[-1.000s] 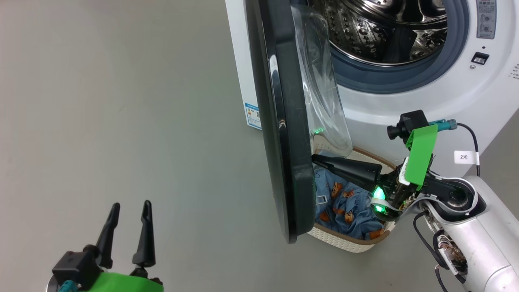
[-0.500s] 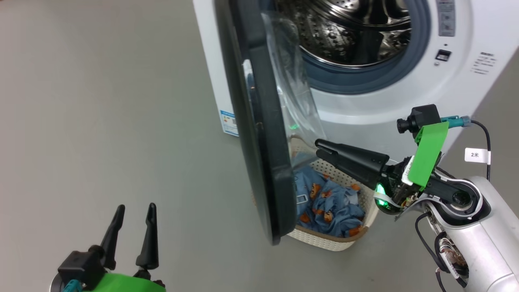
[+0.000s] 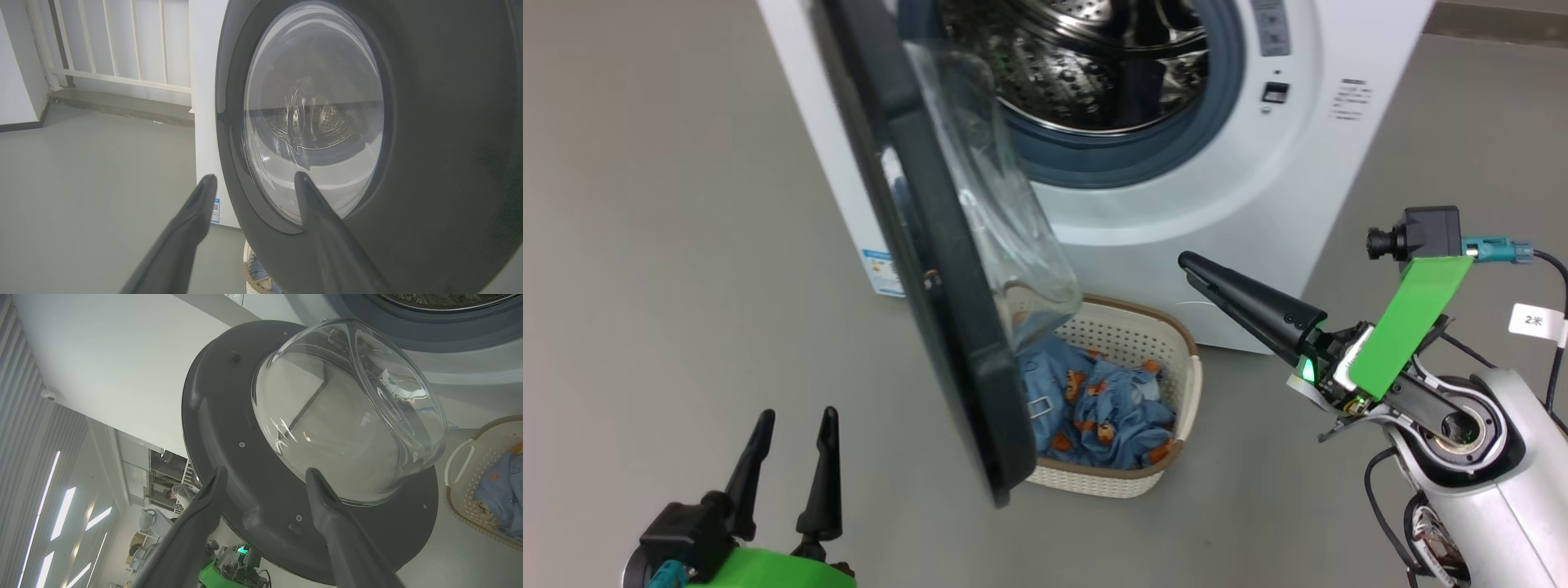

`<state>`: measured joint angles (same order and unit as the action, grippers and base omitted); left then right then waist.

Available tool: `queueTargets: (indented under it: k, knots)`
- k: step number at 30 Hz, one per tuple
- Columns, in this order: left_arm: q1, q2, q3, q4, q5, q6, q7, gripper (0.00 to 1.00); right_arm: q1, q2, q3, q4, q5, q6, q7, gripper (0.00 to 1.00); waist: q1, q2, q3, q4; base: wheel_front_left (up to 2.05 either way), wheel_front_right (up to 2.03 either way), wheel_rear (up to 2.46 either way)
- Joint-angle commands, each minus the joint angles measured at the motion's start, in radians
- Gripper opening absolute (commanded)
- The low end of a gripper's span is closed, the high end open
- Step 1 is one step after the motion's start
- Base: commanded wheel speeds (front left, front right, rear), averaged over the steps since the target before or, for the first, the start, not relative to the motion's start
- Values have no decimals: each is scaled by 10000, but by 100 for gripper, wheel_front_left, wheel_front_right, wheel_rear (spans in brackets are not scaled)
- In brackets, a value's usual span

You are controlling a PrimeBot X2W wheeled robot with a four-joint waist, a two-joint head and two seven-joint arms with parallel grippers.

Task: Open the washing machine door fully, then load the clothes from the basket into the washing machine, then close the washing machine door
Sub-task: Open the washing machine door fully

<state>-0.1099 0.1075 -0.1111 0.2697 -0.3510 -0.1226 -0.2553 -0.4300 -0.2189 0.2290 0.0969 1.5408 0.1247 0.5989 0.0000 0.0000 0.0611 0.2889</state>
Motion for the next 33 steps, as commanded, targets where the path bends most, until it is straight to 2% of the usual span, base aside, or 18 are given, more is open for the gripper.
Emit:
queueTargets:
  k: [1,10,18,25,27,33]
  knots:
    - [-394,184,299,-162,-32,14,-64,100,33,-6,104,-398,-195,60,-148,100,0,0,-64,-515,0,0,0]
    - [-316,269,373,-223,-20,108,-64,100,585,-560,632,-1391,-1693,60,-1876,100,0,0,-167,-1505,0,0,0]
    - [-188,304,429,-301,-36,203,-64,100,1282,-1416,1269,-1562,-3511,60,-5084,100,0,0,-239,-2055,0,0,0]
    - [-94,314,438,-354,-51,264,-64,100,1687,-2070,1656,-311,-5176,60,-8020,100,0,0,-303,-2314,0,0,0]
    - [-47,328,461,-390,-67,274,-64,100,1752,-2189,1539,208,-5912,60,-8390,100,0,0,-307,-2362,0,0,0]
    - [65,345,604,-485,-149,316,-64,100,2103,-1728,540,1044,-8107,60,-8599,100,0,0,-279,-2415,0,0,0]
